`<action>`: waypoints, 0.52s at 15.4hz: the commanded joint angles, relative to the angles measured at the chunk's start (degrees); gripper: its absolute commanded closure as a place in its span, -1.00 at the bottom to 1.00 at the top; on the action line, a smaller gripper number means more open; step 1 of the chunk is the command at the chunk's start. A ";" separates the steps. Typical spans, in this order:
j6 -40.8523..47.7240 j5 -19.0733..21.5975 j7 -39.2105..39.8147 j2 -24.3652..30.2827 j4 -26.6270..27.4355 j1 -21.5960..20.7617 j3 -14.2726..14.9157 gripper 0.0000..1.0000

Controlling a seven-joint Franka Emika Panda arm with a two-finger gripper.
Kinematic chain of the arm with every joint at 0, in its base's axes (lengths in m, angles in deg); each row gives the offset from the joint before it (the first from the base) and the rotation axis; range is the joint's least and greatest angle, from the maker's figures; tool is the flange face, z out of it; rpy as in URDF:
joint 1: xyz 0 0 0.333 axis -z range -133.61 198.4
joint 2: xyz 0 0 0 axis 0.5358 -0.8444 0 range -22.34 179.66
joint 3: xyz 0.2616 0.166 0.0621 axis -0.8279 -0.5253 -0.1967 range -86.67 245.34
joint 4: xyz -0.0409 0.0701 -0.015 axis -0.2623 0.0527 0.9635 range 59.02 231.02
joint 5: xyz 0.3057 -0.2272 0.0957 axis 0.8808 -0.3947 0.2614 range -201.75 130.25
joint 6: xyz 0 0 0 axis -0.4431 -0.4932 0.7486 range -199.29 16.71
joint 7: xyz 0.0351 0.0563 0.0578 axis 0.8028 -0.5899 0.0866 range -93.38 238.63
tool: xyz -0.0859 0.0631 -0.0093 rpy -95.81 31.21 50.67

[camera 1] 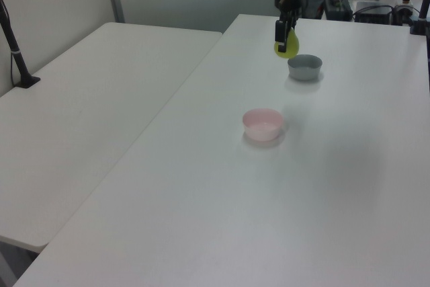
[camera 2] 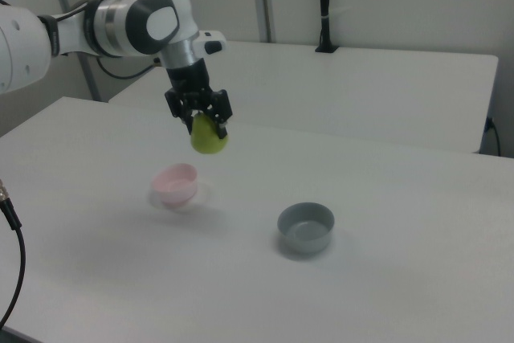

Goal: Place the pear in the bowl
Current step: 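Lift the pear up and carry it toward the pink bowl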

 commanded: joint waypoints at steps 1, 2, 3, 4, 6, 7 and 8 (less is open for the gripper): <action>1.48 0.52 -5.37 -0.22 -0.60 -4.37 0.06 -0.22; 1.39 0.60 -6.69 -0.31 -0.51 -5.60 0.06 -0.22; 1.31 0.52 -7.66 -0.48 -0.34 -6.75 0.06 -0.22; 1.31 0.60 -8.11 -0.57 -0.25 -7.80 0.06 -0.22; 0.96 0.60 -8.72 -1.10 -0.07 -9.12 0.06 -0.22; 0.78 0.61 -9.25 -1.97 -0.07 -9.74 0.06 -0.22; 0.60 0.52 -9.60 -3.11 -0.07 -10.18 0.06 -0.22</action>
